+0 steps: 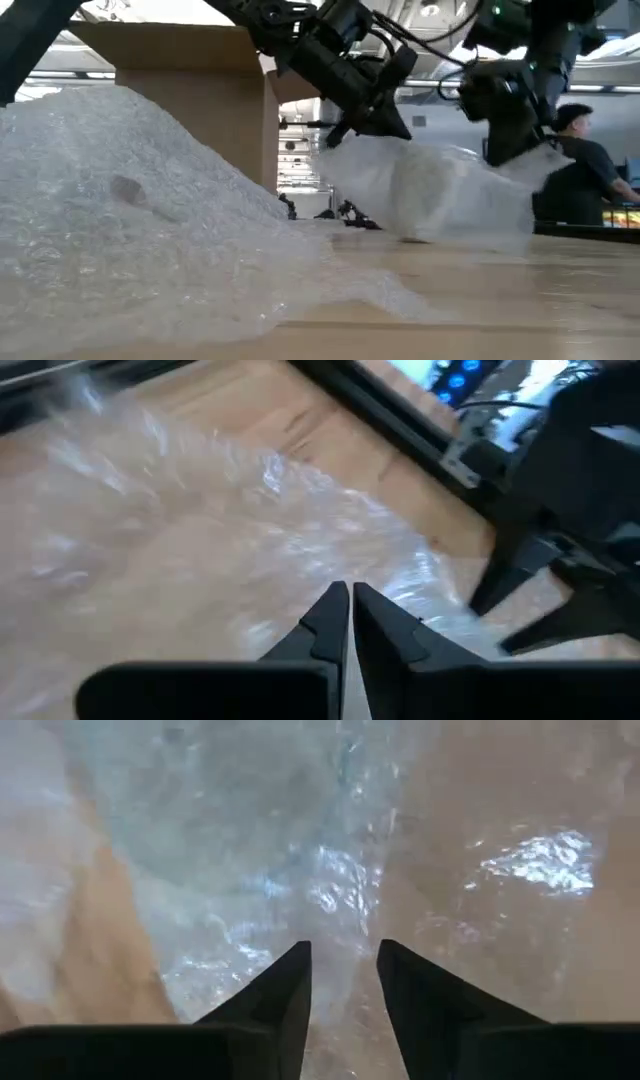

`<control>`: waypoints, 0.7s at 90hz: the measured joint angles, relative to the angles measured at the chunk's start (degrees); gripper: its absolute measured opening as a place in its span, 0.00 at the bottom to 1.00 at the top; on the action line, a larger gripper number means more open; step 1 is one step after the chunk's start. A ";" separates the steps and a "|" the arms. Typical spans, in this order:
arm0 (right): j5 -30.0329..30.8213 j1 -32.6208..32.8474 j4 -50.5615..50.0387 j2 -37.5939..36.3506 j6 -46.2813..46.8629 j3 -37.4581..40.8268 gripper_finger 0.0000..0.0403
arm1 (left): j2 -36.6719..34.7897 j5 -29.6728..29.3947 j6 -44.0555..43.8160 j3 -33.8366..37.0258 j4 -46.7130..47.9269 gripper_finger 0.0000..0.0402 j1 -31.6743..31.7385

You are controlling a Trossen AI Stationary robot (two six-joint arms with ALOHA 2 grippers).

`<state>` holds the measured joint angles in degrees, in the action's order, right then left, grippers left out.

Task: Wrap mug
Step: Wrap the green mug with bubble wrap

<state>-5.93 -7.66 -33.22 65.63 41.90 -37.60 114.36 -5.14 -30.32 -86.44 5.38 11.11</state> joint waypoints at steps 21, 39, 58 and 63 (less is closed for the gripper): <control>-1.97 0.60 0.34 -0.65 -2.12 0.41 0.27 | 3.52 0.51 -3.84 1.17 3.21 0.00 -0.08; -3.02 -0.02 -3.08 -4.15 -4.20 -3.69 0.27 | 4.64 0.57 -4.27 1.13 6.67 0.00 -0.76; -2.93 0.37 -7.26 -4.27 -6.55 -13.47 0.27 | 3.45 0.85 -3.57 1.24 8.28 0.00 -0.76; -2.46 0.78 -8.22 -3.04 -6.59 -16.06 0.27 | 1.93 0.91 -3.93 1.24 8.29 0.00 -0.81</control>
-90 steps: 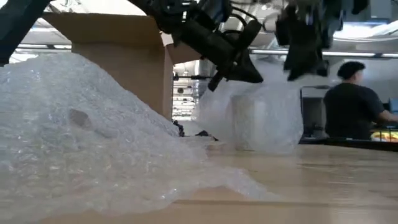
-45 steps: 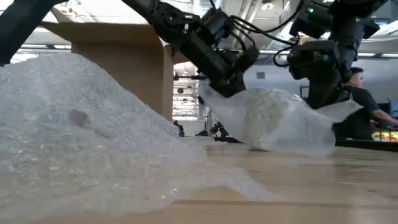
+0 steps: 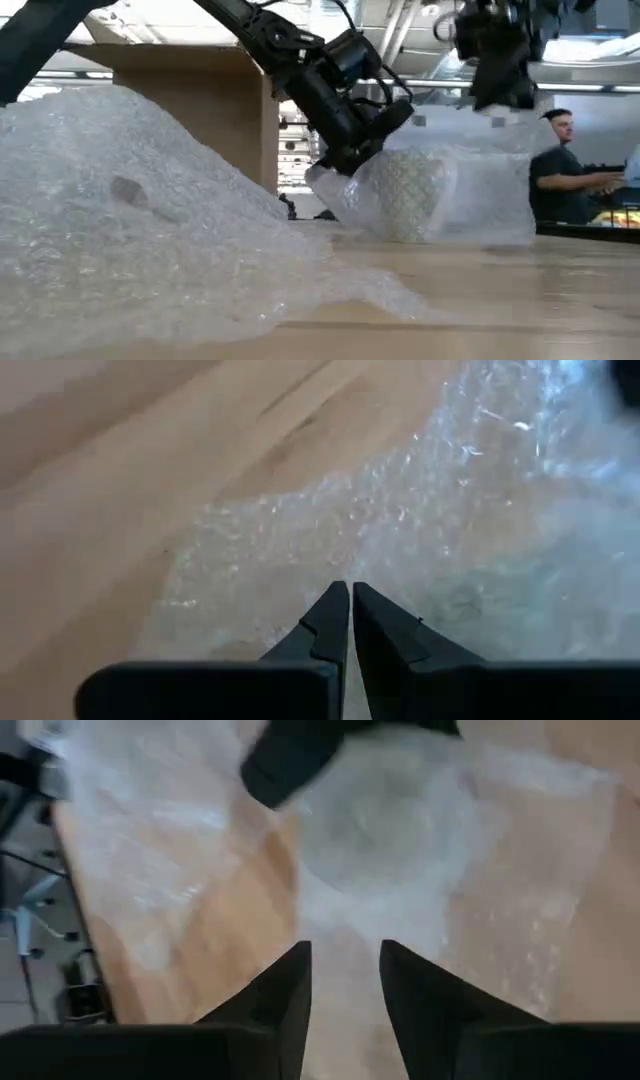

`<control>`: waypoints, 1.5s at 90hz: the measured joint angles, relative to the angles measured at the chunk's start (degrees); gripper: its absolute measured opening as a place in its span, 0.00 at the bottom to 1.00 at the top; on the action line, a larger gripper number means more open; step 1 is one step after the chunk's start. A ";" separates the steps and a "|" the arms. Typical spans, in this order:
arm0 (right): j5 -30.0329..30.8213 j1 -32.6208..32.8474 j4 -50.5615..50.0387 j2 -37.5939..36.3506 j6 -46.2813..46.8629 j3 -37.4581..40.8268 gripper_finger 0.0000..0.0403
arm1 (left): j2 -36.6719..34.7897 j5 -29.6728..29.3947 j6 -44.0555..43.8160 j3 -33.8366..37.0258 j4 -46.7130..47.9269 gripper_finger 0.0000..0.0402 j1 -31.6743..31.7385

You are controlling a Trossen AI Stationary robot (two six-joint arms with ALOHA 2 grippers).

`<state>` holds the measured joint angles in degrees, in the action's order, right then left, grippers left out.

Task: Wrap mug
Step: Wrap the green mug with bubble wrap

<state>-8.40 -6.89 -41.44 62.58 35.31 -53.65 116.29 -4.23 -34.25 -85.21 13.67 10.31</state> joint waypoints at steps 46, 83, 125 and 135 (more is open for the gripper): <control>3.31 0.11 -0.40 22.69 -5.42 -11.78 0.09 | -15.71 -2.27 1.89 -0.11 14.65 0.00 0.63; 5.06 -3.11 4.88 35.64 -10.73 -12.37 0.00 | -21.73 -2.90 -0.25 0.33 25.64 0.00 -1.52; 5.30 -1.89 2.22 32.96 -9.88 -14.26 0.00 | -21.64 -2.03 -0.11 -3.05 28.46 0.00 -3.23; 5.33 -1.88 1.03 29.47 -9.60 -16.50 0.00 | -23.26 -2.09 1.12 -4.61 28.84 0.00 -3.23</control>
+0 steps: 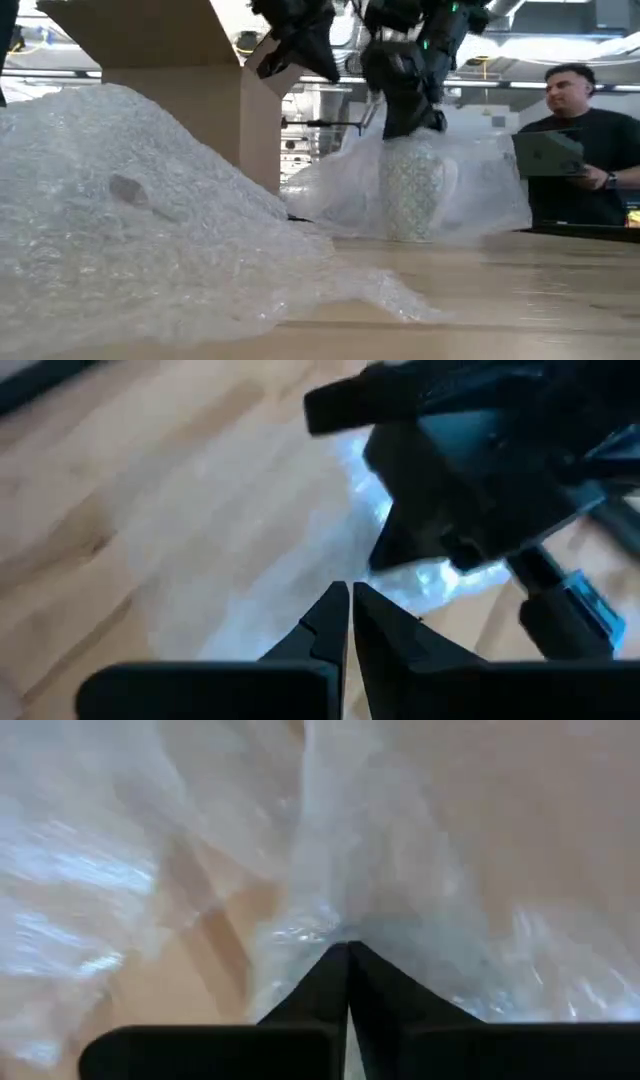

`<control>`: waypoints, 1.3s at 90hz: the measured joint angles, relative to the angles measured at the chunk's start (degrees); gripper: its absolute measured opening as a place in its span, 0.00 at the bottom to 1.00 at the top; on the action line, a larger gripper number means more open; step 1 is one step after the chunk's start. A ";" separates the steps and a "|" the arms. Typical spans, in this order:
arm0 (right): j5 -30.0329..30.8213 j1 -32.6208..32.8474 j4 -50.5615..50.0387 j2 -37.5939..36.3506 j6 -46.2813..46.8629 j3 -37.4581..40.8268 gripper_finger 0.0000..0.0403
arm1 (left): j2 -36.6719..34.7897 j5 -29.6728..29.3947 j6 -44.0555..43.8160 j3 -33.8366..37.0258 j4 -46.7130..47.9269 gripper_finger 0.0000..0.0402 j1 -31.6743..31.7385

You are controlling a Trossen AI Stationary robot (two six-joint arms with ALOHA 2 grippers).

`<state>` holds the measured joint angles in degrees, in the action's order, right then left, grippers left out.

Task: Wrap mug
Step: Wrap the green mug with bubble wrap

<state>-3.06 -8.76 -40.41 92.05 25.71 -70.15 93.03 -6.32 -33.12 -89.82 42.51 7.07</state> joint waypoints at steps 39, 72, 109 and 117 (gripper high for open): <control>-5.51 0.46 -2.69 -10.52 -5.39 -2.99 0.00 | 0.59 -5.10 17.86 -0.27 2.84 0.00 -0.07; -10.12 2.30 -6.39 -15.53 -9.43 -3.23 0.00 | -1.37 -15.48 16.47 -1.53 4.06 0.00 0.68; -4.48 0.64 -7.16 1.42 -11.41 -3.96 0.00 | -7.33 -14.97 14.18 -10.54 -5.90 0.00 -0.06; -3.59 0.54 -7.17 4.52 -11.61 -4.00 0.00 | -6.83 -14.96 14.38 -10.58 -6.50 0.00 -0.63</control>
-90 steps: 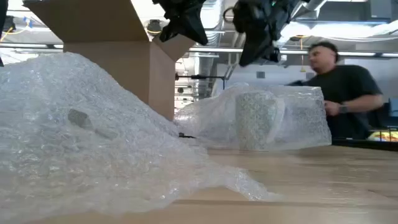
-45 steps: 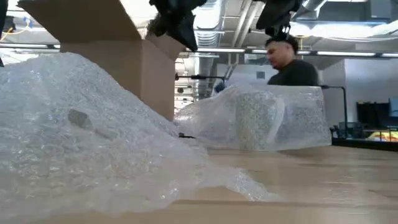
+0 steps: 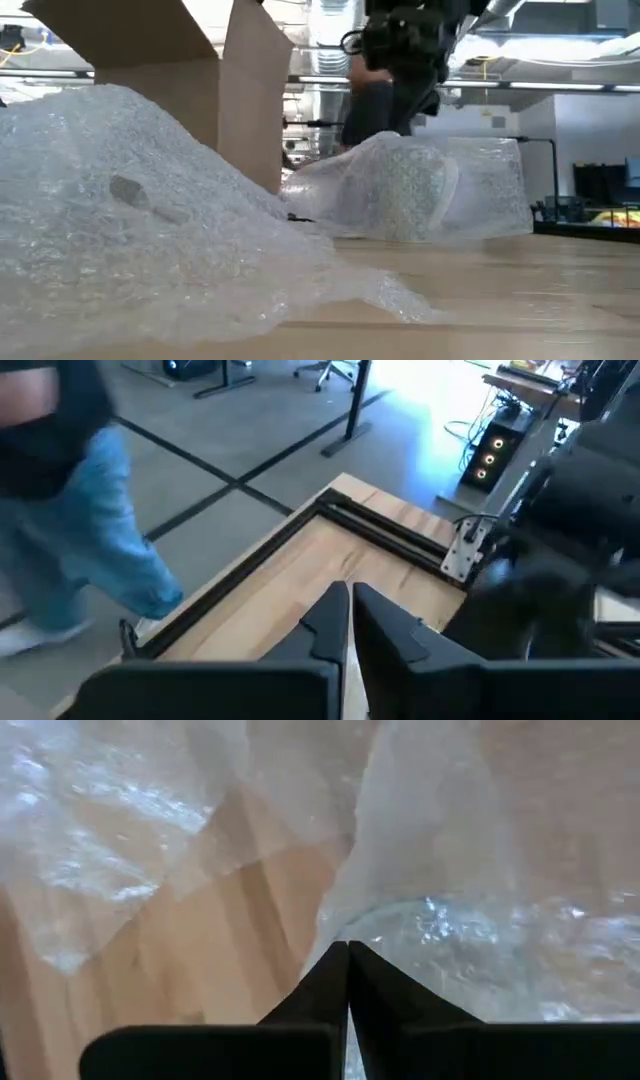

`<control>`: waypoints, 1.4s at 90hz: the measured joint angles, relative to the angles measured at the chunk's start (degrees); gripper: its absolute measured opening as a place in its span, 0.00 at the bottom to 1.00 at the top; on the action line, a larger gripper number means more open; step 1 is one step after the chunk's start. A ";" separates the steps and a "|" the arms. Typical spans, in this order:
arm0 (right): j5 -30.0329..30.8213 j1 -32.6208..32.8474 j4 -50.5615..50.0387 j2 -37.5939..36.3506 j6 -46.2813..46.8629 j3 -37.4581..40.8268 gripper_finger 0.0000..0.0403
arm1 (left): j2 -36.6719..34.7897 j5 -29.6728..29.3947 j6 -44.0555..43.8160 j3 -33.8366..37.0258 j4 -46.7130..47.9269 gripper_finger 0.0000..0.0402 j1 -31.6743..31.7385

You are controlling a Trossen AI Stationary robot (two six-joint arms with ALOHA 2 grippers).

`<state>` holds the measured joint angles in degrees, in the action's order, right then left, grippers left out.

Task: Wrap mug
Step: Wrap the green mug with bubble wrap

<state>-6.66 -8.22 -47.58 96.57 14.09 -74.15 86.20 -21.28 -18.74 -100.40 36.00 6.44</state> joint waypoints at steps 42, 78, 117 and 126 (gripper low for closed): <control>1.06 1.10 -0.58 0.86 -0.04 0.70 0.00 | 2.51 -0.10 -0.90 -0.85 4.28 0.00 -2.23; 0.73 0.96 -2.88 -18.34 -3.60 0.92 0.00 | 8.27 -0.24 7.08 -1.34 18.26 0.00 -2.32; -9.45 2.31 -13.11 -28.49 -5.99 0.75 0.00 | 9.87 -3.19 21.75 -1.23 20.66 0.00 -2.65; -9.94 3.01 -14.36 -28.08 -5.73 0.68 0.00 | 9.89 -3.34 24.14 -1.22 19.95 0.00 -2.67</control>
<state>-16.60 -5.21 -61.93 68.49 8.36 -73.47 96.09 -24.62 5.40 -101.62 55.95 3.77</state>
